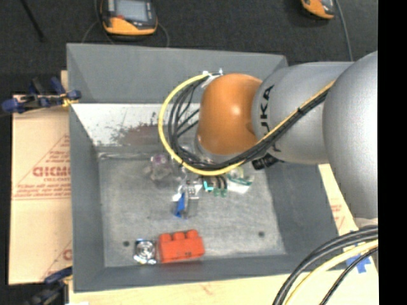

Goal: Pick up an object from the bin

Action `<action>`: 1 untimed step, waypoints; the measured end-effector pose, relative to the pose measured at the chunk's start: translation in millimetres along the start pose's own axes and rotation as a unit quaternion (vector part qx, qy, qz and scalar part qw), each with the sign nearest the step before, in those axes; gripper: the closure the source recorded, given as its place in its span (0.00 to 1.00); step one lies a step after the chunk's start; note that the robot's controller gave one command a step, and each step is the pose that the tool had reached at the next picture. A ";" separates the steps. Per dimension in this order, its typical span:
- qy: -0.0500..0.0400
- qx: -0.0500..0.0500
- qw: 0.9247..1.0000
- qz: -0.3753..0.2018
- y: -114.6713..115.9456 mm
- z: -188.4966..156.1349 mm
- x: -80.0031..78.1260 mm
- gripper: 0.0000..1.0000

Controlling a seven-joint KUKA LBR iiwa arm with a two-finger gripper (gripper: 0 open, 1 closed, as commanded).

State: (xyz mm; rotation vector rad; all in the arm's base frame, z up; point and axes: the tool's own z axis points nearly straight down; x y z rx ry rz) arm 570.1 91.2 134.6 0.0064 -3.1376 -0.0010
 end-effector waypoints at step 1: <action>-0.006 0.001 0.996 -0.094 -1.2 -52.9 16.2 0.00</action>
Offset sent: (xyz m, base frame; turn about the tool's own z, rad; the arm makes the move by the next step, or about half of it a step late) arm -0.0178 -0.0004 0.0506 -0.1894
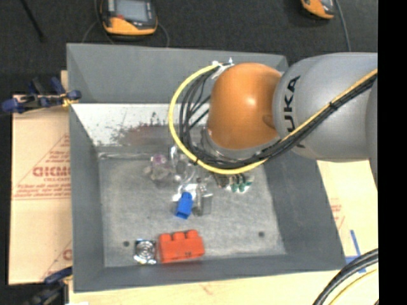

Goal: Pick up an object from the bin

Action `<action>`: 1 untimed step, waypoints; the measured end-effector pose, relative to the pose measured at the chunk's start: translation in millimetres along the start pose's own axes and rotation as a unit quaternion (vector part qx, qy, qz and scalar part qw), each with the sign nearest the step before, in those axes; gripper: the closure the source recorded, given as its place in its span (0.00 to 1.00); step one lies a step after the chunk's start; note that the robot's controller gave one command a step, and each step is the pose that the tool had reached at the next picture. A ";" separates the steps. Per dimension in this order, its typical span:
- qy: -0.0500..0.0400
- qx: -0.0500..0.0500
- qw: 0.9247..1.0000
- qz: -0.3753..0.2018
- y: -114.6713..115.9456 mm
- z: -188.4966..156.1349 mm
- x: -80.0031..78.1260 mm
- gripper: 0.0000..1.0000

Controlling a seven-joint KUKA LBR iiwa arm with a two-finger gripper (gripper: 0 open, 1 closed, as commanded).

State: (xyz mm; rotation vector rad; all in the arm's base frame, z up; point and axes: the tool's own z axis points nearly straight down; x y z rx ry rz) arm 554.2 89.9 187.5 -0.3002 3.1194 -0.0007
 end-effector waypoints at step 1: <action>0.005 -0.001 0.990 -0.142 -17.2 84.2 1.2 0.00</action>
Offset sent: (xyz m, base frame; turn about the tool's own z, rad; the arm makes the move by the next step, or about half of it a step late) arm 0.0029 -0.0153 -0.0826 -0.2867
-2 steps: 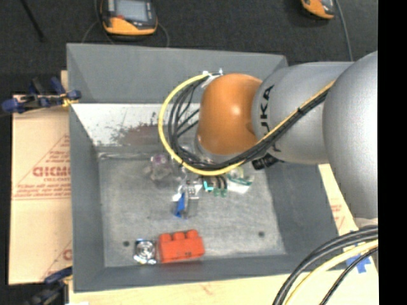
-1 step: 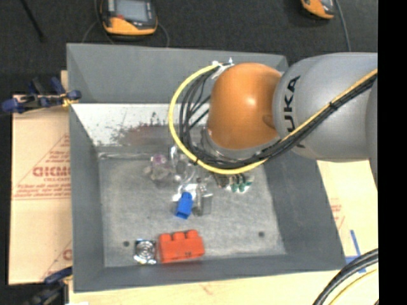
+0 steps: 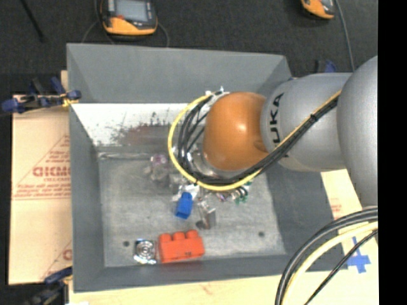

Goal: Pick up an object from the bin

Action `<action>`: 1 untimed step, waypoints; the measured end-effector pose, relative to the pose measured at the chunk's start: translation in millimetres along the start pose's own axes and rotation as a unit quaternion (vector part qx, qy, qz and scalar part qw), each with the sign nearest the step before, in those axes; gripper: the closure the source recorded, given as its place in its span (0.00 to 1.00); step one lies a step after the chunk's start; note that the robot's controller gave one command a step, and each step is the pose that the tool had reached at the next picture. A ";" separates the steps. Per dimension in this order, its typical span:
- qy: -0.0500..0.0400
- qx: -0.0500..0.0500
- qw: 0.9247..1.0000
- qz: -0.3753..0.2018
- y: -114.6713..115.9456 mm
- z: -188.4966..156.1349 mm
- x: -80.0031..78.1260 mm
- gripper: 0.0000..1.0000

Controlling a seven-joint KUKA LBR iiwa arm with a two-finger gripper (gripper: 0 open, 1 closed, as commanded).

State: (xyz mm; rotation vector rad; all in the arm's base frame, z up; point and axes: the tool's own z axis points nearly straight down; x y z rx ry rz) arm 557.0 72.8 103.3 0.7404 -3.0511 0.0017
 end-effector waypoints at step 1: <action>-0.002 0.000 1.000 0.002 0.5 -2.2 -1.6 1.00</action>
Offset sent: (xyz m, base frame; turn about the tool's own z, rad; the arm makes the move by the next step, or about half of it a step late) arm 0.0000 0.0000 0.0000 0.0000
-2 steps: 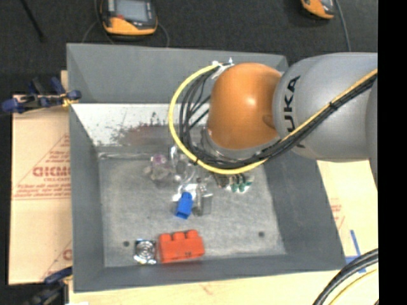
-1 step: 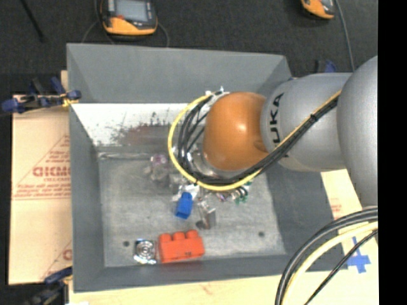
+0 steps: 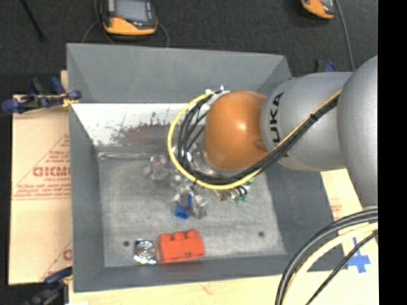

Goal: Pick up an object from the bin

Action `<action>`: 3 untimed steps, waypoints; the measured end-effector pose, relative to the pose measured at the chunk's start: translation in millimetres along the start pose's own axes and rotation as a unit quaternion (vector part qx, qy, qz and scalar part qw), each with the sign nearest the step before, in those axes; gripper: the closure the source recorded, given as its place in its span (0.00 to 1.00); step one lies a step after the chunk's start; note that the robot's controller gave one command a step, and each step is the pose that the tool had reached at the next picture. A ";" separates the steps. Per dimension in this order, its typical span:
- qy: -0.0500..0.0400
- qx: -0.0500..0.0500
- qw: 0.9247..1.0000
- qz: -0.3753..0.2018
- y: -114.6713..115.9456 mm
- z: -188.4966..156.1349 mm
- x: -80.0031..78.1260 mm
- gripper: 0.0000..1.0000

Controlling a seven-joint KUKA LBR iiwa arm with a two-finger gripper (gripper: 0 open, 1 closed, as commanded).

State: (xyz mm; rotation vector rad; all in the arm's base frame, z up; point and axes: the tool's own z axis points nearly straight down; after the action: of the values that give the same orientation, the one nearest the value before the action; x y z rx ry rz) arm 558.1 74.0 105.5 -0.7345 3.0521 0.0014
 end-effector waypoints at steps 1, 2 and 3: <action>-0.003 0.002 1.000 0.012 -7.5 -59.5 0.8 1.00; -0.001 0.000 1.000 0.012 -6.4 -55.7 1.9 0.00; 0.002 -0.001 0.984 -0.177 12.4 31.5 -25.0 0.00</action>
Offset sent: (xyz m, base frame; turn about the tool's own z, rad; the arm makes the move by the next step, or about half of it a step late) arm -0.0001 -0.0060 0.0550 0.0158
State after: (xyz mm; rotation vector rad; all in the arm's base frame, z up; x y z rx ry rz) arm 574.8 96.5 74.0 -1.2654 2.8769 0.0014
